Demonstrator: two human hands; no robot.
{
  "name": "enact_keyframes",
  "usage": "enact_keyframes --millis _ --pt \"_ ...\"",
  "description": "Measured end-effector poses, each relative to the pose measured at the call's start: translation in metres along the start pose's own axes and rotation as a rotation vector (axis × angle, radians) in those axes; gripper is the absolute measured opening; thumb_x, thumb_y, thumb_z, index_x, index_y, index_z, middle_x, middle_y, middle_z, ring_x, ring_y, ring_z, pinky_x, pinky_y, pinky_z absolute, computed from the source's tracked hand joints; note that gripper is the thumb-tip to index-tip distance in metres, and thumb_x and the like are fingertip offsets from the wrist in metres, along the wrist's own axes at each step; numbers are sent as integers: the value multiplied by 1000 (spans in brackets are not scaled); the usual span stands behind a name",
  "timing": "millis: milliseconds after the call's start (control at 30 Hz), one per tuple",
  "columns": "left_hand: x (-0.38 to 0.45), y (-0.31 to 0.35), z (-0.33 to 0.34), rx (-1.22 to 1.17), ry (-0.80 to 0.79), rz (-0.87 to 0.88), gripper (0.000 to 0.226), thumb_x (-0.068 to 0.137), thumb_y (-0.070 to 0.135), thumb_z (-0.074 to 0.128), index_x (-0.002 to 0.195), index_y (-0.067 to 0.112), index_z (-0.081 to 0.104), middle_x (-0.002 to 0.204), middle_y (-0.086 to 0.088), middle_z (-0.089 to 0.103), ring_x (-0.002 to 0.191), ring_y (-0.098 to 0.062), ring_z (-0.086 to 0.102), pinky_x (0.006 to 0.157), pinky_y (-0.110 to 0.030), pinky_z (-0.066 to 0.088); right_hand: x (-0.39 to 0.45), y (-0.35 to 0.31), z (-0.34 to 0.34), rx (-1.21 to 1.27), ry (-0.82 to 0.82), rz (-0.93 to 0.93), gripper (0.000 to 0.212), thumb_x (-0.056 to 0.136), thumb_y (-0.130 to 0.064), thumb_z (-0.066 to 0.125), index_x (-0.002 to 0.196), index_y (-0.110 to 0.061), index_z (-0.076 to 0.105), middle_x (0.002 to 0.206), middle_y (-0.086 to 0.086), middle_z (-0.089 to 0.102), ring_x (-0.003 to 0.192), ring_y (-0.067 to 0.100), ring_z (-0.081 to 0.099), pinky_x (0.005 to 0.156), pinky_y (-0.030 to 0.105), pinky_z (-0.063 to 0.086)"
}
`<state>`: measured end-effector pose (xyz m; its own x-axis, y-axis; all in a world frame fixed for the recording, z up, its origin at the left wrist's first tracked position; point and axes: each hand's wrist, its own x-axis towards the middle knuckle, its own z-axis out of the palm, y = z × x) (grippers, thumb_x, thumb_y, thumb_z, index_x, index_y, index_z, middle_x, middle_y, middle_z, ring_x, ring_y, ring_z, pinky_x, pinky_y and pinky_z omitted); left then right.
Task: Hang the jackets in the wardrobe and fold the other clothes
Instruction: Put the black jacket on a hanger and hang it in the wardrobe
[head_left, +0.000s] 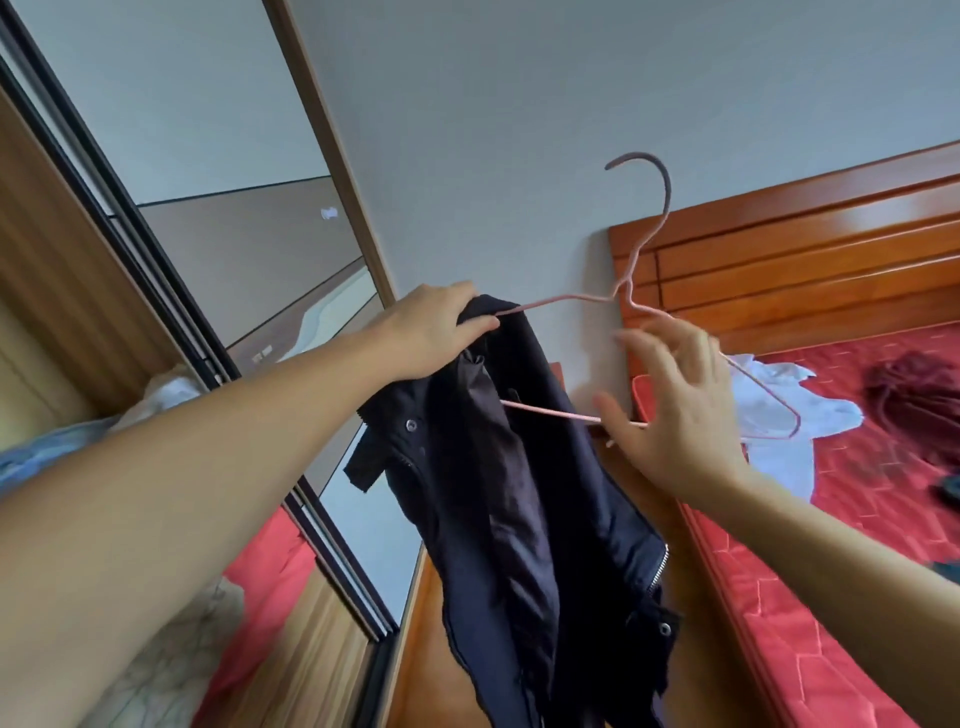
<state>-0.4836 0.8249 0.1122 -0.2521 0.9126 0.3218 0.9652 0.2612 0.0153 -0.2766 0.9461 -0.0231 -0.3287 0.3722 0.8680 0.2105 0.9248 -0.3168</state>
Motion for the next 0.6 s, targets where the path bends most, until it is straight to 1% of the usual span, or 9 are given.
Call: enact_keyframes --millis 33,100,167,233,300,367,433,500,600 --pt "1 -1 1 3 32 -11 29 96 48 49 92 19 53 86 -3 61 80 -27 58 71 -40 48 -19 0 12 21 -111 -99 23 82 -37 60 93 -18 67 95 4 60 89 29 58 75 36 47" --pt "3 0 2 -4 72 -2 32 96 48 50 94 16 54 87 -4 62 81 -27 57 71 -41 49 -51 1 38 -4 -396 -40 30 84 -49 52 70 -23 56 71 -6 56 67 26 61 56 32 46" --pt "2 1 0 -21 88 28 32 95 48 50 93 17 55 83 -1 62 77 -25 57 67 -39 47 -70 6 68 -44 -554 230 34 79 -57 56 77 -26 43 78 -10 52 71 23 61 56 33 44" --pt "-2 0 -5 -13 98 55 30 94 50 51 81 23 49 73 4 56 69 -21 53 58 -35 40 -77 10 93 -23 -599 424 42 74 -59 62 86 -30 34 93 -10 48 83 23 60 60 34 42" --pt "-12 -8 -13 11 111 50 31 94 51 50 80 23 49 72 5 56 68 -20 53 58 -35 40 -78 13 113 -6 -599 507 49 69 -56 65 94 -29 33 101 -6 49 93 25 59 63 36 44" --pt "-26 -24 -23 32 128 16 35 94 50 50 90 16 56 76 3 59 72 -22 55 62 -36 42 -74 19 129 -69 -651 436 50 68 -51 66 101 -28 37 106 -3 55 100 27 59 70 38 47" --pt "-46 -46 -33 43 134 -25 34 95 48 51 94 14 58 78 2 60 73 -22 55 62 -33 38 -68 26 138 -192 -738 282 41 72 -47 63 101 -28 42 107 -4 61 101 26 60 74 38 45" --pt "-71 -69 -42 73 135 -75 32 95 47 52 95 15 59 78 1 61 73 -22 54 63 -32 37 -52 34 144 -242 -711 160 29 74 -42 63 95 -28 49 103 -4 66 99 26 62 70 36 40" --pt "-111 -103 -52 109 133 -175 39 93 54 47 100 18 59 77 2 62 75 -24 59 66 -35 45 -22 44 141 -183 -631 41 25 73 -34 69 96 -25 64 95 -2 67 94 28 64 70 34 41"
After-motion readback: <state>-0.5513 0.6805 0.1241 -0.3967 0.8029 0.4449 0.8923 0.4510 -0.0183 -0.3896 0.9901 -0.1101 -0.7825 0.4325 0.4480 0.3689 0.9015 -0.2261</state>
